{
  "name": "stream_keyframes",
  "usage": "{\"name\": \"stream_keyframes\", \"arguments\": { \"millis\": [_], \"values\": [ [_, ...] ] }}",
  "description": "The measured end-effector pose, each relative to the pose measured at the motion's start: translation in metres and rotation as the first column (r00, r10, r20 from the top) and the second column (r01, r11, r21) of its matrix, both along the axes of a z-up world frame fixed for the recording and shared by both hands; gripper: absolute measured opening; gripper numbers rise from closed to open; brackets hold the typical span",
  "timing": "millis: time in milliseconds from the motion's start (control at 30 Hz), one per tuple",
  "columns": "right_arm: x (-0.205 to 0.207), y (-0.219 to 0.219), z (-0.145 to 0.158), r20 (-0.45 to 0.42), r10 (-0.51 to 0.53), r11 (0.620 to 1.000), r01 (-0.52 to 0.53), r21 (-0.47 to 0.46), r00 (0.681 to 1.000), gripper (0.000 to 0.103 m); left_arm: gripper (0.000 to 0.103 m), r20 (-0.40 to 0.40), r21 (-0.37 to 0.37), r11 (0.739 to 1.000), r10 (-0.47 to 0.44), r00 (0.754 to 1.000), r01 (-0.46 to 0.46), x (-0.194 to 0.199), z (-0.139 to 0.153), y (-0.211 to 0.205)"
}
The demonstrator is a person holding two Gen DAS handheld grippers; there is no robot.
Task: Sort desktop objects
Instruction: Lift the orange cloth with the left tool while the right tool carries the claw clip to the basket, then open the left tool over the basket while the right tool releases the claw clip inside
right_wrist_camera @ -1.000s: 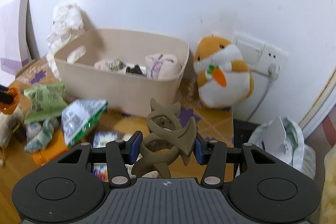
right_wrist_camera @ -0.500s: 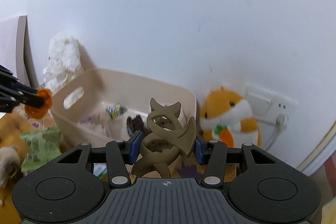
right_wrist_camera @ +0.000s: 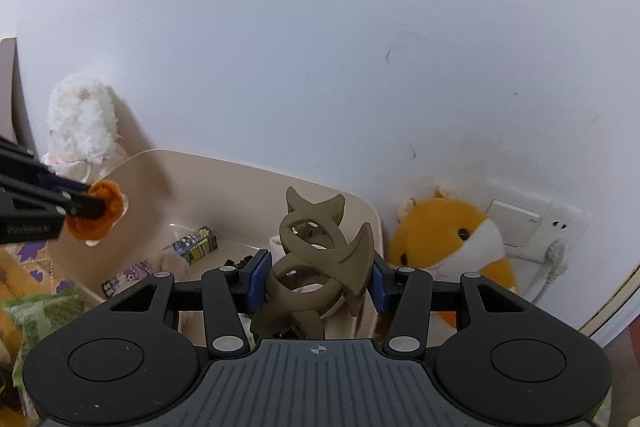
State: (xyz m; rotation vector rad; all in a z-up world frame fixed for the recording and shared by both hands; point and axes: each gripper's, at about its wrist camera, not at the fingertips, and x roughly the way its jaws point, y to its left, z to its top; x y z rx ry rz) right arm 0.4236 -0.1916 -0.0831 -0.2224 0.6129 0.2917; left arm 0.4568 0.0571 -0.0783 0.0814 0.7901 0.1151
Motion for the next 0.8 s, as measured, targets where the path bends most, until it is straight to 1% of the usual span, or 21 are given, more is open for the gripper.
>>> {"name": "stream_keyframes", "arguments": {
  "millis": [133,200,300,400,433,467,500,533,567,600,667,800],
  "values": [
    [0.014,0.008,-0.010,-0.028,-0.010,1.000,0.010,0.006,1.000,0.047,0.011,-0.046,-0.034,0.999,0.029,0.999,-0.031,0.013,-0.016,0.001],
    [0.021,0.010,-0.017,-0.053,-0.023,1.000,0.024,0.016,0.998,0.047,0.011,-0.081,-0.078,0.996,0.027,0.996,-0.033,0.018,-0.023,0.001],
    [0.028,0.009,-0.024,-0.077,-0.048,0.998,0.051,0.036,0.996,0.047,0.011,-0.092,-0.047,0.999,0.015,0.996,-0.019,0.020,-0.030,-0.006],
    [0.029,0.011,-0.029,-0.092,-0.032,0.999,0.034,0.021,0.995,0.047,0.011,-0.099,-0.063,0.998,0.010,0.995,-0.016,0.022,-0.031,-0.009],
    [0.029,0.010,-0.030,-0.098,-0.023,0.999,0.025,0.022,0.995,0.056,0.012,-0.101,-0.077,0.997,0.007,0.995,-0.015,0.023,-0.031,-0.009],
    [0.028,0.009,-0.030,-0.104,-0.015,0.999,0.018,0.032,0.994,0.064,0.017,-0.108,-0.098,0.995,-0.001,0.994,-0.010,0.024,-0.032,-0.008],
    [0.028,0.008,-0.031,-0.112,-0.004,0.999,0.009,0.049,0.994,0.069,0.030,-0.115,-0.113,0.994,-0.011,0.993,-0.002,0.024,-0.032,-0.008],
    [0.027,0.008,-0.030,-0.112,-0.002,0.999,0.009,0.054,0.994,0.079,0.039,-0.111,-0.106,0.994,-0.012,0.994,0.000,0.022,-0.031,-0.009],
    [0.023,0.007,-0.029,-0.099,-0.009,0.999,0.014,0.046,0.995,0.082,0.059,-0.098,-0.088,0.996,-0.008,0.995,-0.001,0.021,-0.030,-0.011],
    [0.022,0.007,-0.028,-0.084,-0.014,0.999,0.017,0.031,0.996,0.082,0.073,-0.077,-0.062,0.998,0.000,0.997,-0.005,0.017,-0.029,-0.013],
    [0.018,0.006,-0.027,-0.067,-0.014,1.000,0.015,0.013,0.998,0.085,0.075,-0.056,-0.044,0.999,0.012,0.998,-0.015,0.013,-0.027,-0.015],
    [0.006,-0.003,-0.021,-0.048,-0.008,1.000,0.009,0.017,0.999,0.091,0.075,-0.065,-0.049,0.999,-0.002,0.998,-0.001,0.004,-0.020,-0.014]
  ]
}}
